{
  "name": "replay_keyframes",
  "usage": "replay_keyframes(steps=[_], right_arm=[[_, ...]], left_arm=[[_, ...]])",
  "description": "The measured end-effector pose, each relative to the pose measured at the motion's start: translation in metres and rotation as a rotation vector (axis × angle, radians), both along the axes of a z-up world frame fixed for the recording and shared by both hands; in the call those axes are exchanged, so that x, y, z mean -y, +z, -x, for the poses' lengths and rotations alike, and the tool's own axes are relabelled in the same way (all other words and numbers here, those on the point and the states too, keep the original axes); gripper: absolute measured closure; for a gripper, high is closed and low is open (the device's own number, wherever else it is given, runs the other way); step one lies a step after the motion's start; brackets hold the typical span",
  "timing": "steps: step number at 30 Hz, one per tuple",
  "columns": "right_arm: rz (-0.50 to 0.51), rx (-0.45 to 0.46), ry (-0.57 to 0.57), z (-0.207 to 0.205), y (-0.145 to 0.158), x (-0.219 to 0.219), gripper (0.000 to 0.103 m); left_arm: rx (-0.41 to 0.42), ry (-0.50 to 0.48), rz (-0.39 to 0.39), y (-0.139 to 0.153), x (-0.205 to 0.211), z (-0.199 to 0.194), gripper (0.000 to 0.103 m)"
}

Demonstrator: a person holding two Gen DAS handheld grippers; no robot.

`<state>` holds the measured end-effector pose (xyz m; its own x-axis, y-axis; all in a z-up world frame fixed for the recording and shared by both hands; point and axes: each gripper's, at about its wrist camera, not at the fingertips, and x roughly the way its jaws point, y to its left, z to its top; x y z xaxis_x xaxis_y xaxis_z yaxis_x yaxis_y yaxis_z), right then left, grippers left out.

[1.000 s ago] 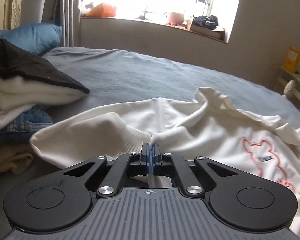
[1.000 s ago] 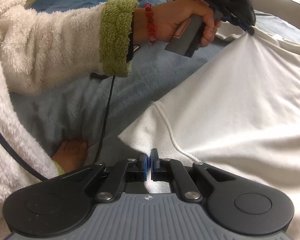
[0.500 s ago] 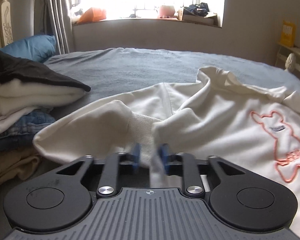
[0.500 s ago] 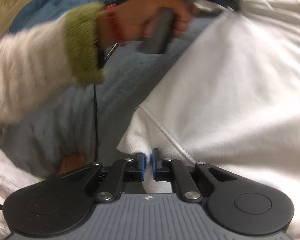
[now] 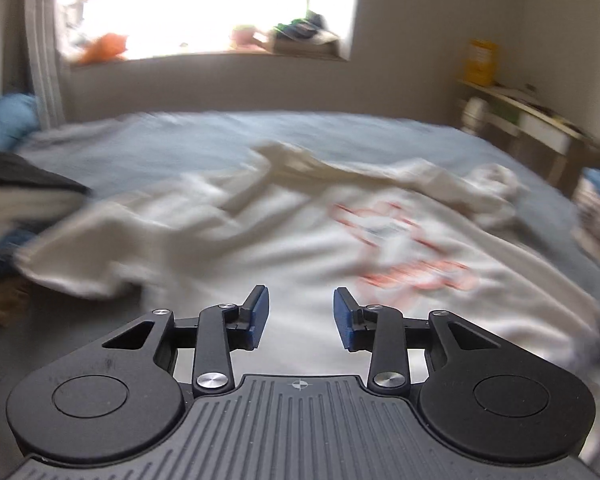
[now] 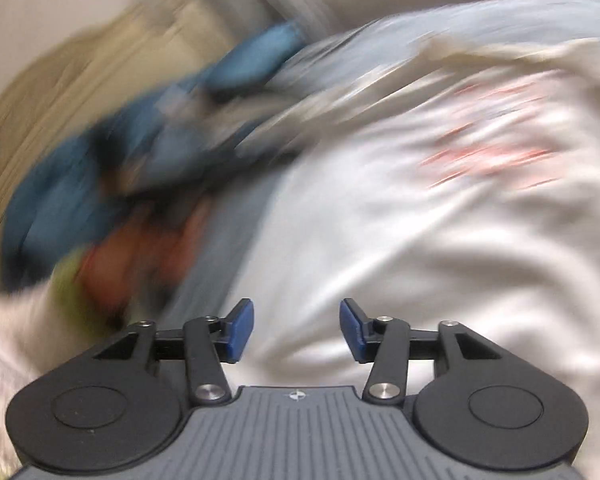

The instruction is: Fold clothes

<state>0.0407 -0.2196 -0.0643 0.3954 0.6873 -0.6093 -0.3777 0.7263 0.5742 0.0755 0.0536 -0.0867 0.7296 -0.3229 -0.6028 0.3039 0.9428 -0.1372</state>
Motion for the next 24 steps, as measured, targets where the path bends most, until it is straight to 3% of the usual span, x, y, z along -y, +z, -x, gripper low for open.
replay_keyframes(steps=[2,6,10,15,16,18,20,24], right_arm=[[-0.015,-0.002,-0.199,-0.026,0.006,0.044,0.041],[-0.007,-0.080,-0.464,-0.084,-0.004,0.107,0.040],[0.151,-0.100,-0.502,-0.132,-0.027,0.114,0.035],[0.305,-0.114,-0.479,-0.173,-0.060,0.097,0.031],[0.316,-0.108,-0.495,-0.176,-0.062,0.099,0.033],[0.332,-0.091,-0.531,-0.179,-0.065,0.105,0.050],[0.281,-0.062,-0.547,-0.178,-0.058,0.115,0.088],[0.330,0.063,-0.615,-0.174,-0.040,0.135,0.092]], left_arm=[[-0.033,-0.049,0.019,-0.009,0.021,0.006,0.068],[-0.085,-0.120,0.026,-0.029,0.052,0.015,0.068],[-0.140,-0.134,0.007,-0.046,0.061,0.024,0.068],[-0.138,-0.120,-0.007,-0.055,0.057,0.029,0.068],[-0.138,-0.118,-0.007,-0.056,0.057,0.029,0.068],[-0.135,-0.113,-0.008,-0.057,0.058,0.031,0.068],[-0.124,-0.114,-0.011,-0.059,0.059,0.032,0.068],[-0.095,-0.125,-0.039,-0.060,0.062,0.036,0.068]])
